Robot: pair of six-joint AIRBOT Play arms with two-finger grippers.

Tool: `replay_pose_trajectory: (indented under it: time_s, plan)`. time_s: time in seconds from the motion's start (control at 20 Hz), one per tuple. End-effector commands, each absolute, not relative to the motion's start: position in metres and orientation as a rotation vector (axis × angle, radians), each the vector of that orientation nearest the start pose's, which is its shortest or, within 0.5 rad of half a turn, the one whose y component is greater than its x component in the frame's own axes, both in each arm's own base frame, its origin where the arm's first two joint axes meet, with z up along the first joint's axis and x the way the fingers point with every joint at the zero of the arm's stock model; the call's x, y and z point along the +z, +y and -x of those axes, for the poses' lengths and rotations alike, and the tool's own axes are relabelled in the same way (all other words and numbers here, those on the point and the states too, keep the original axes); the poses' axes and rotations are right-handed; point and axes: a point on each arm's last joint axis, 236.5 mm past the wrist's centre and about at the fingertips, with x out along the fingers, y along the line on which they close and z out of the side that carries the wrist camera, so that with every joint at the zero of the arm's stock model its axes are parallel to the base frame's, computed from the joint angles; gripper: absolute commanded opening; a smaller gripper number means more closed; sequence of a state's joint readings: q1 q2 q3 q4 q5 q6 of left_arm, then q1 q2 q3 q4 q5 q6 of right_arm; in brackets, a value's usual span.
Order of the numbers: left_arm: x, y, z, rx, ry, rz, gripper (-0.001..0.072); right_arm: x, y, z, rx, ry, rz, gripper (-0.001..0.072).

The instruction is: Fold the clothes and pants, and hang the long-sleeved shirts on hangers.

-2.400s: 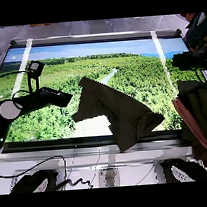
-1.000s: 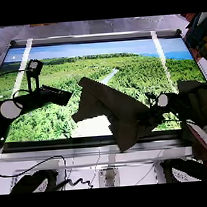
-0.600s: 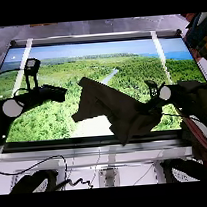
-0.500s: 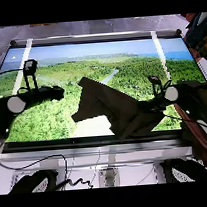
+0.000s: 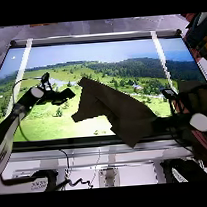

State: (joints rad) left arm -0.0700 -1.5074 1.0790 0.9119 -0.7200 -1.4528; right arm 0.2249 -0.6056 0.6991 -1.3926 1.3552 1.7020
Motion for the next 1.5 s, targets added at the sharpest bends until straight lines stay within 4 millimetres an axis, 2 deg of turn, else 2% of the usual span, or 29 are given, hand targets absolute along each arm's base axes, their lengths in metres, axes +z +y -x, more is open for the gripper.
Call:
replay_pose_trajectory:
  time_s: [0.0,0.25,0.35,0.45,0.6,0.65,0.7,0.8,0.85,0.95,1.05,1.15,1.2,1.3,1.35,1.45]
  plan:
    - [-0.080,-0.148,-0.486,-0.288,1.158,0.603,0.0634,0.041,0.084,-0.183,0.229,1.233,-0.144,0.0009]
    - [-0.089,-0.161,-0.541,-0.312,1.112,0.657,0.0634,0.049,0.087,-0.200,0.214,1.158,-0.190,0.0009]
    - [-0.091,-0.156,-0.551,-0.293,1.079,0.625,0.0584,0.054,0.089,-0.210,0.213,1.113,-0.207,0.0010]
    - [-0.092,-0.156,-0.550,-0.295,1.084,0.606,0.0582,0.058,0.091,-0.217,0.207,1.081,-0.237,0.0009]
    - [-0.084,-0.162,-0.543,-0.335,1.099,0.582,0.0572,0.059,0.091,-0.219,0.206,1.071,-0.235,0.0010]
    - [-0.079,-0.166,-0.539,-0.370,1.099,0.549,0.0535,0.059,0.090,-0.219,0.203,1.070,-0.230,0.0010]
    - [-0.072,-0.171,-0.534,-0.410,1.097,0.508,0.0451,0.059,0.088,-0.219,0.198,1.068,-0.220,0.0010]
    - [-0.064,-0.177,-0.529,-0.413,1.105,0.494,0.0449,0.058,0.084,-0.221,0.186,1.064,-0.203,0.0010]
    - [-0.063,-0.185,-0.524,-0.405,1.132,0.537,0.0449,0.058,0.083,-0.221,0.189,1.063,-0.192,0.0010]
    - [-0.068,-0.214,-0.508,-0.445,1.174,0.502,0.0449,0.057,0.079,-0.221,0.194,1.057,-0.151,0.0010]
    - [-0.078,-0.236,-0.504,-0.416,1.181,0.481,0.0450,0.053,0.064,-0.219,0.156,1.073,-0.079,0.0010]
    - [-0.082,-0.249,-0.510,-0.367,1.154,0.514,0.0502,0.043,0.026,-0.202,0.039,1.151,0.049,0.0010]
    - [-0.082,-0.252,-0.513,-0.353,1.139,0.532,0.0504,0.042,0.001,-0.191,-0.040,1.190,0.120,0.0010]
    - [-0.080,-0.252,-0.516,-0.344,1.127,0.544,0.0504,0.054,-0.043,-0.173,-0.196,1.197,0.229,0.0009]
    - [-0.081,-0.251,-0.517,-0.343,1.127,0.544,0.0504,0.062,-0.057,-0.169,-0.245,1.170,0.254,0.0010]
    - [-0.080,-0.249,-0.519,-0.338,1.120,0.547,0.0505,0.074,-0.060,-0.168,-0.251,1.097,0.242,0.0009]
